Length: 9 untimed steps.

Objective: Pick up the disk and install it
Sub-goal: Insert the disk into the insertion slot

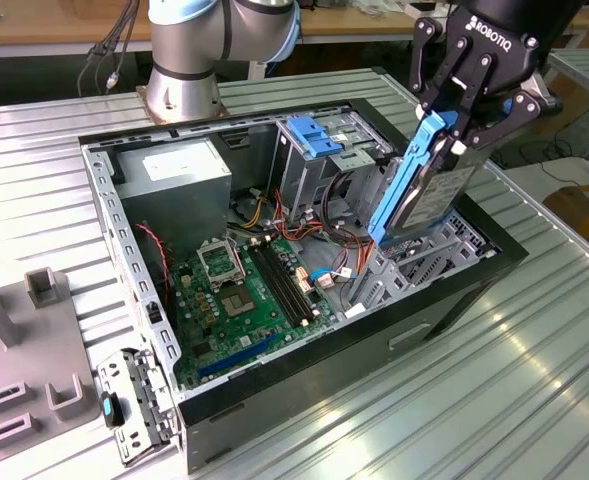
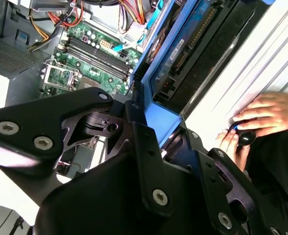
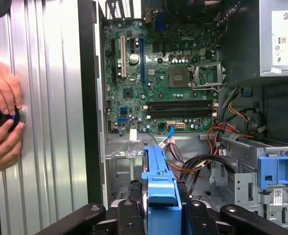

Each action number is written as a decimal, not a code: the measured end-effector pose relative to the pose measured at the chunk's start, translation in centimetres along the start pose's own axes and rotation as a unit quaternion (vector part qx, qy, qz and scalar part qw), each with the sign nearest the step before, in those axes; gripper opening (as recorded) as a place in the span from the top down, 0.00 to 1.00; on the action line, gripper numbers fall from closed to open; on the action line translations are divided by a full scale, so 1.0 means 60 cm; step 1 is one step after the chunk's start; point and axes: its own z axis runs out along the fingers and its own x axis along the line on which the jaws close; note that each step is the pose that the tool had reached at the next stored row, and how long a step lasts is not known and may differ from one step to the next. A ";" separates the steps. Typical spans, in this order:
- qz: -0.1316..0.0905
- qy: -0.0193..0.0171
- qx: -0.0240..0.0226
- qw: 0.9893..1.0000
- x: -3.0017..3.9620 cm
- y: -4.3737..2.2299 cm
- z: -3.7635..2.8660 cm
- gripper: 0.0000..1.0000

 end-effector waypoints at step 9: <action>-0.008 0.000 -0.001 1.000 0.017 -0.034 0.009 0.63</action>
